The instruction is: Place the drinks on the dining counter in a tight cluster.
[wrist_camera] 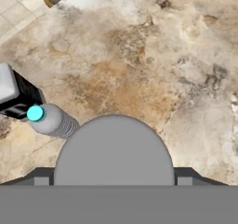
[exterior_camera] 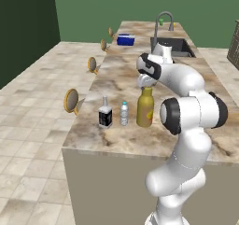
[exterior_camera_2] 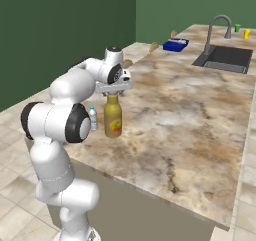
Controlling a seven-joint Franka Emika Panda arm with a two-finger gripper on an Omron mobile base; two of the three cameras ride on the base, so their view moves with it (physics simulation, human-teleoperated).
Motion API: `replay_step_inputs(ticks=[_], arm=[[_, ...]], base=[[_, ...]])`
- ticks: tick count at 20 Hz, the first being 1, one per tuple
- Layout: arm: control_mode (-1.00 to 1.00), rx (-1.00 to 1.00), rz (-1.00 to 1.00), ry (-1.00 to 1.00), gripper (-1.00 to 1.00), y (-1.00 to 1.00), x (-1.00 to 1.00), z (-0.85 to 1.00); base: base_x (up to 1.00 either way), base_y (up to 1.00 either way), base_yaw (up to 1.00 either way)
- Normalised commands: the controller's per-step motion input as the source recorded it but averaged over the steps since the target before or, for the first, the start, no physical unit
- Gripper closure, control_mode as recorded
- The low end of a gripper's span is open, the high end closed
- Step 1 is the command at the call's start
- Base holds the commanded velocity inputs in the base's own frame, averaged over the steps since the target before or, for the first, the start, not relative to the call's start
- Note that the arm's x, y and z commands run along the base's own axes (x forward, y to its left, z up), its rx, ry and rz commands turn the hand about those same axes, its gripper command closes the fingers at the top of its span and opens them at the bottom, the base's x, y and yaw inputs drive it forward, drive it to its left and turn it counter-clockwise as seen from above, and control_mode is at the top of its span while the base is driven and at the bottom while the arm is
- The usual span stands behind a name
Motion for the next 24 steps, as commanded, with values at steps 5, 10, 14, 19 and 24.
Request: replay_step_inputs(ticks=[5,10,14,19,24], arm=[[-1.0,0.0,0.01,-0.06,1.0,0.0,0.0,0.0],[-1.0,0.0,0.02,-0.06,1.0,0.05,-0.21,0.0],[-1.0,0.0,0.01,-0.02,1.0,0.07,-0.12,0.0],[-1.0,0.0,0.0,-0.14,1.0,0.14,0.0,-0.09],[-1.0,0.0,0.0,-0.08,1.0,0.04,0.0,-0.13]], base=[[0.0,0.0,0.0],[0.0,0.0,0.0],[0.0,0.0,0.0],[0.0,0.0,0.0],[0.0,0.0,0.0]])
